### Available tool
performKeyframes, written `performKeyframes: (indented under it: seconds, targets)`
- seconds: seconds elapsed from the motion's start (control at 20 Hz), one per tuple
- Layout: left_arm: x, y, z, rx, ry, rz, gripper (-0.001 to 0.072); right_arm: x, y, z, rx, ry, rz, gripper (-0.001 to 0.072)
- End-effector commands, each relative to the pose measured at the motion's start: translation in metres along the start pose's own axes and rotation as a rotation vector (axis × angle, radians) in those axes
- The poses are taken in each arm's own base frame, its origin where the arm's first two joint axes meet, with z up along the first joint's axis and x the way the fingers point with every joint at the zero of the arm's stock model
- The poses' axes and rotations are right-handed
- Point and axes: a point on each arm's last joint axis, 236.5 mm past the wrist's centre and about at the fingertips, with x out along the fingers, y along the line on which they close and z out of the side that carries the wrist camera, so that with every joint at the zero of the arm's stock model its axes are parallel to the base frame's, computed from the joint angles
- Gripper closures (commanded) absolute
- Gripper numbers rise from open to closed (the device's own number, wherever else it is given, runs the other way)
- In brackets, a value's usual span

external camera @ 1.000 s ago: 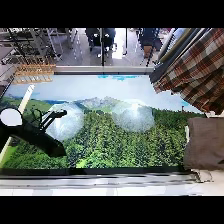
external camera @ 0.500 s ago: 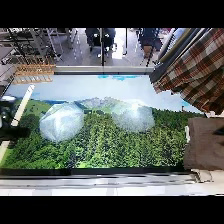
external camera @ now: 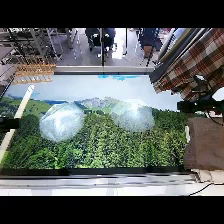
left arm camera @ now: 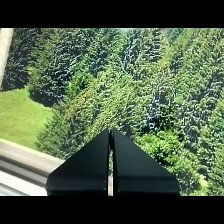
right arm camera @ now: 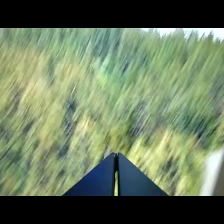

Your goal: Fold the clothes and pants, and hang the long-sleeved shirts on hangers.

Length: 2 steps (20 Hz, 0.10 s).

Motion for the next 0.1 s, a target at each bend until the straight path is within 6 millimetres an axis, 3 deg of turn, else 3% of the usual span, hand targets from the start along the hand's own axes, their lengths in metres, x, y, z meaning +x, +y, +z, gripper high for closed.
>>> performKeyframes:
  seconds: [0.0,0.05]
  targets:
    - [-0.0007,0.0011,0.0025,-0.005,-0.012,0.002,0.0697,-0.0021,-0.0013,0.0443,-0.095,-0.169,-0.084,0.0691]
    - [-0.0007,0.0011,0.0025,-0.005,-0.012,0.002,0.0696,-0.0028,-0.0021,0.0478,-0.094,-0.184,-0.088,0.0691]
